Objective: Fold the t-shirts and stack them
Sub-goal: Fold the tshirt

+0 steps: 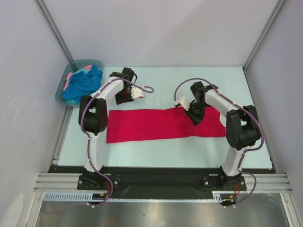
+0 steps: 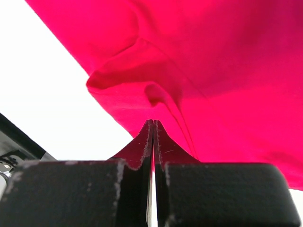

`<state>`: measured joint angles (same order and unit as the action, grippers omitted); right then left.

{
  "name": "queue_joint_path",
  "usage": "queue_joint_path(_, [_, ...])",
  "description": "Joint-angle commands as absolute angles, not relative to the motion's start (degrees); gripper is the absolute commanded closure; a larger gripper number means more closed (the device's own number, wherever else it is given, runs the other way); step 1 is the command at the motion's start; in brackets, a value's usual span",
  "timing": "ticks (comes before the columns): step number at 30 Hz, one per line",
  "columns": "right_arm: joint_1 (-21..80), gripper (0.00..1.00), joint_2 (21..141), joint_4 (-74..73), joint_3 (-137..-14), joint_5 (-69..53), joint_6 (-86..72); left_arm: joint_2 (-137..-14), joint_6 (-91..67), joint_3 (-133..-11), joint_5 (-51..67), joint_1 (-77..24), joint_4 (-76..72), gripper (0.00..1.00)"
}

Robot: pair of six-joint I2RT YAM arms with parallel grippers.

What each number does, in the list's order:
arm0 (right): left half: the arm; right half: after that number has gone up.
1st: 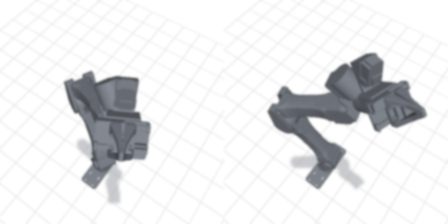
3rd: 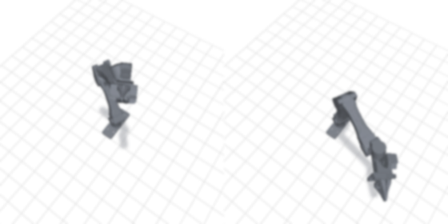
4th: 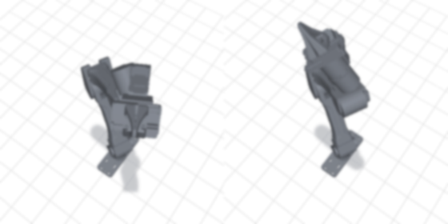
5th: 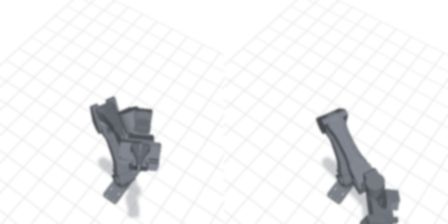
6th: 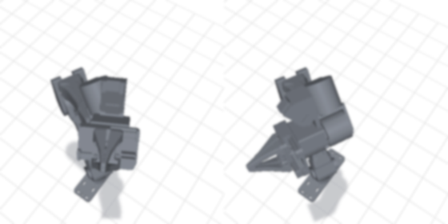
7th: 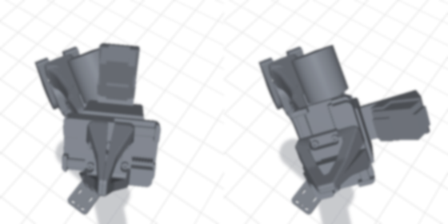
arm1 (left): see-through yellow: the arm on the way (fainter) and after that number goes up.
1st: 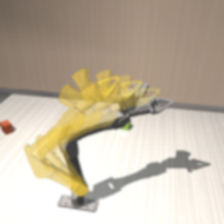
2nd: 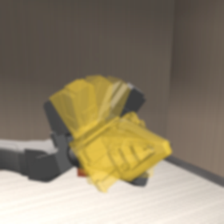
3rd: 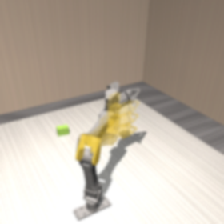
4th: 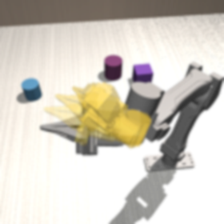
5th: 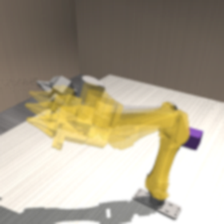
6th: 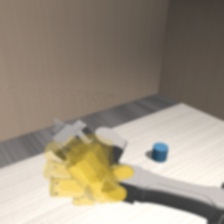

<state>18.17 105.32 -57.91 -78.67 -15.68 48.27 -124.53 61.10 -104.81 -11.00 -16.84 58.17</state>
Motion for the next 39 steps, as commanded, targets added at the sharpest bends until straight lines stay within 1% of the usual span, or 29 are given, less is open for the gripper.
queue_joint_path(1, [18.46, 1.00, 105.02, -59.50, -80.16, -15.21, 49.74, -123.75, 61.96, -105.38, -11.17, -17.31, 58.45, 0.57])
queue_joint_path(2, [18.02, 0.99, 105.38, -59.59, -80.24, -14.60, 49.83, -123.75, 61.79, -105.29, -10.99, -17.40, 58.45, 0.57])
queue_joint_path(3, [16.80, 0.92, 105.73, -59.07, -80.42, -14.42, 49.83, -123.66, 61.53, -105.29, -10.81, -17.40, 58.45, 0.57])
queue_joint_path(4, [16.09, 0.90, 106.34, -58.71, -80.68, -14.33, 49.40, -123.66, 61.35, -104.94, -10.72, -17.40, 58.45, 0.58])
queue_joint_path(9, [11.35, 0.92, 108.01, -54.50, -80.59, -11.95, 48.69, -123.22, 61.00, -104.24, -10.72, -17.40, 58.36, 0.58])
queue_joint_path(10, [10.64, 0.91, 108.45, -54.49, -81.03, -12.21, 48.69, -123.14, 61.00, -104.24, -10.72, -17.40, 58.36, 0.58])
queue_joint_path(11, [10.03, 0.88, 109.59, -56.15, -82.69, -13.17, 48.87, -123.13, 61.00, -104.33, -10.81, -17.40, 58.36, 0.58])
queue_joint_path(12, [9.58, 0.81, 110.21, -57.21, -83.58, -14.14, 48.87, -123.05, 61.00, -104.24, -10.90, -17.40, 58.27, 0.58])
queue_joint_path(15, [9.40, 0.71, 110.04, -58.36, -83.85, -15.38, 48.95, -122.87, 60.91, -104.33, -11.07, -17.40, 58.27, 0.58])
queue_joint_path(20, [8.62, 0.66, 109.43, -58.45, -81.74, -13.80, 50.27, -122.96, 60.73, -104.68, -11.34, -17.40, 58.27, 0.58])
queue_joint_path(21, [8.27, 0.64, 109.25, -58.71, -81.30, -13.71, 50.80, -122.96, 60.73, -104.76, -11.16, -17.40, 58.18, 0.58])
queue_joint_path(31, [3.52, 0.57, 107.14, -60.47, -78.14, -11.52, 53.17, -123.31, 60.38, -104.77, -10.90, -17.40, 57.83, 0.58])
queue_joint_path(34, [2.55, 0.56, 107.40, -60.38, -77.52, -11.43, 52.91, -123.57, 60.29, -105.12, -10.81, -17.49, 57.83, 0.58])
queue_joint_path(38, [2.37, 0.59, 107.49, -60.03, -76.47, -11.78, 52.56, -123.75, 60.21, -105.29, -10.81, -17.75, 57.83, 0.58])
queue_joint_path(39, [2.37, 0.65, 107.32, -59.94, -76.29, -11.95, 52.47, -123.84, 60.21, -105.29, -10.81, -17.75, 57.83, 0.58])
